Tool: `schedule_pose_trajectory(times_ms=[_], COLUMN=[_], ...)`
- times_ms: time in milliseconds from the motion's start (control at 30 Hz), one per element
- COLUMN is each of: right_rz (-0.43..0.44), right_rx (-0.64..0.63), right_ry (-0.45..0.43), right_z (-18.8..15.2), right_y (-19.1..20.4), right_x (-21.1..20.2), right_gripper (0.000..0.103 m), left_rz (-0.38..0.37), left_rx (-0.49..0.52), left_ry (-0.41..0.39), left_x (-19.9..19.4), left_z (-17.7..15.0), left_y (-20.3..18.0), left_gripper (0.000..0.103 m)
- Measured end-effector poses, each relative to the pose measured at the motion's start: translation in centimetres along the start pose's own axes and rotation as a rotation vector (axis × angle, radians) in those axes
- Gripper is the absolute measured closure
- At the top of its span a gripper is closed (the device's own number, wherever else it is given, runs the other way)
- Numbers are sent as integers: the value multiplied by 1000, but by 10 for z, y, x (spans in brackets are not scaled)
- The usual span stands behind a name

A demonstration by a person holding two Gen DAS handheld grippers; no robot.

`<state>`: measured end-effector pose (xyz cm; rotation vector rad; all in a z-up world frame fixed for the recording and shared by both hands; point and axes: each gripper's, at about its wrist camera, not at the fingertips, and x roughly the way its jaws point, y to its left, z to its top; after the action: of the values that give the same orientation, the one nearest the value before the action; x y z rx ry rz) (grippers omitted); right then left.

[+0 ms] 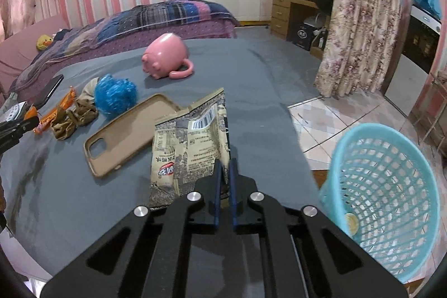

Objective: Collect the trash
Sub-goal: 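Grasp the orange peel with the left tool while the right tool grasps the printed snack wrapper, then carry the orange peel and snack wrapper over the blue basket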

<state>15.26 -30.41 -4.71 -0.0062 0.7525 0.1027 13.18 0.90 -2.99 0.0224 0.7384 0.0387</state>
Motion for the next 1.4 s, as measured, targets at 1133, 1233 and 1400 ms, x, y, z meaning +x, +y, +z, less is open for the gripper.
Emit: schedule_pose_trajectory(times_ms=[1133, 1233, 1400], right_rz=[-52, -100, -200], right_rx=[121, 171, 273], right_ry=[-40, -57, -84], right_z=[-5, -8, -17], right_y=[-70, -94, -142], right_x=[-28, -38, -58], right_gripper=[97, 97, 97], left_rz=[-106, -143, -249], left_rx=[67, 99, 142], left_ry=[-62, -95, -124], left_x=[-9, -17, -28], left_z=[36, 47, 65], left_y=[-87, -112, -168], left_gripper=[70, 70, 70])
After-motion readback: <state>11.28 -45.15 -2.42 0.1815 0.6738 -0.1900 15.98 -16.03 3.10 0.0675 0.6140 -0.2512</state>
